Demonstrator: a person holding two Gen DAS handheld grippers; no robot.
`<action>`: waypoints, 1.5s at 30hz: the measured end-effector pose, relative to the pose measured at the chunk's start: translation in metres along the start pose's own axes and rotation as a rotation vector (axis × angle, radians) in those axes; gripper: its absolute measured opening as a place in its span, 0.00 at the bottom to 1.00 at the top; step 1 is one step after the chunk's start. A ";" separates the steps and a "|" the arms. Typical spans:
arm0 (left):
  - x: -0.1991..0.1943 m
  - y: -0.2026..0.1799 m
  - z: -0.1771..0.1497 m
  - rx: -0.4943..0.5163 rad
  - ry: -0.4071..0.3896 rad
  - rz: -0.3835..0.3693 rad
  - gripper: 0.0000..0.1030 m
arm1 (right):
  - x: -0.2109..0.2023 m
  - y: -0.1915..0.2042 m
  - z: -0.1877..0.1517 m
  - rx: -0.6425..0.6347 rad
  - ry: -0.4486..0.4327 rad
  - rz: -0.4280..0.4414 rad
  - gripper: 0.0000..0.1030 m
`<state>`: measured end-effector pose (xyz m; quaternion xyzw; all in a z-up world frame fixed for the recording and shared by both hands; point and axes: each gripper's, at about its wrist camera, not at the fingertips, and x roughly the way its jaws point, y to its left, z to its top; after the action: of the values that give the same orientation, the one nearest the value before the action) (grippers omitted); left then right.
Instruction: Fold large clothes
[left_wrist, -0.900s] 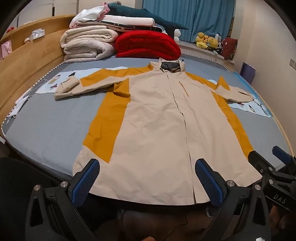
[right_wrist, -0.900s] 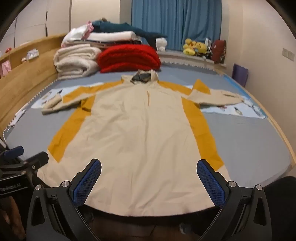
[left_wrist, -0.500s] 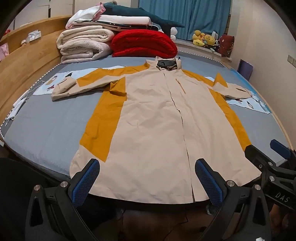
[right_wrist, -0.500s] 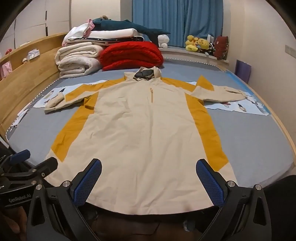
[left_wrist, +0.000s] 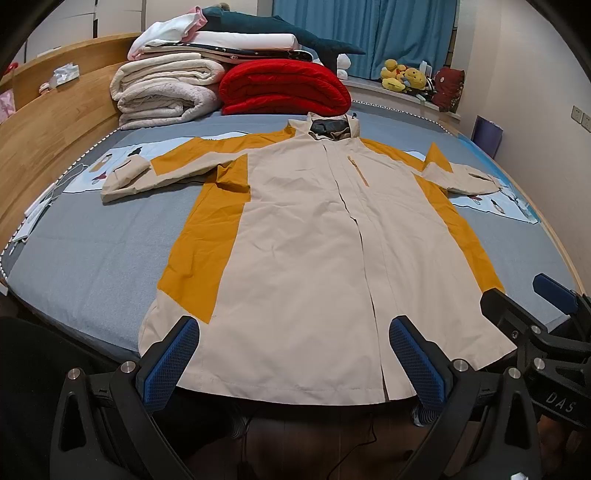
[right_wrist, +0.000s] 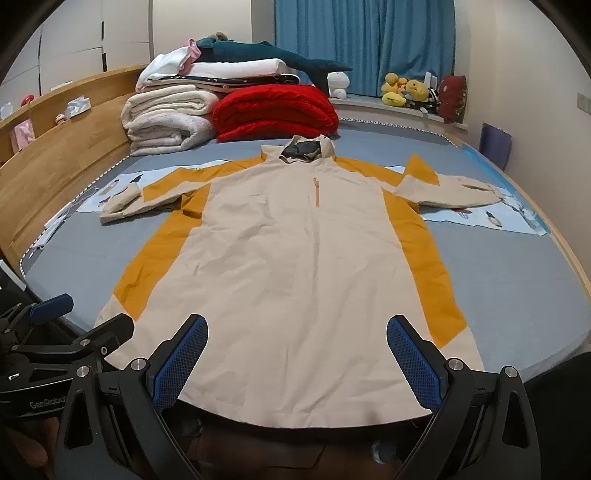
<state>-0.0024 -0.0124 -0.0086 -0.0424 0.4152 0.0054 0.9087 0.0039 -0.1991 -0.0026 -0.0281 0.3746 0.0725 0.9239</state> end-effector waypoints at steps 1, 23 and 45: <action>0.000 0.000 0.000 0.000 0.000 0.001 0.99 | 0.000 0.000 0.000 -0.001 0.001 0.001 0.94; -0.001 -0.006 0.000 0.004 0.002 -0.012 0.98 | 0.000 0.000 -0.001 0.002 0.001 0.005 0.94; -0.001 -0.005 0.000 0.002 0.004 -0.012 0.97 | 0.001 0.000 -0.002 0.002 0.000 0.005 0.94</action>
<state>-0.0026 -0.0177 -0.0076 -0.0442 0.4170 -0.0007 0.9078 0.0031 -0.1992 -0.0052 -0.0262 0.3747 0.0743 0.9238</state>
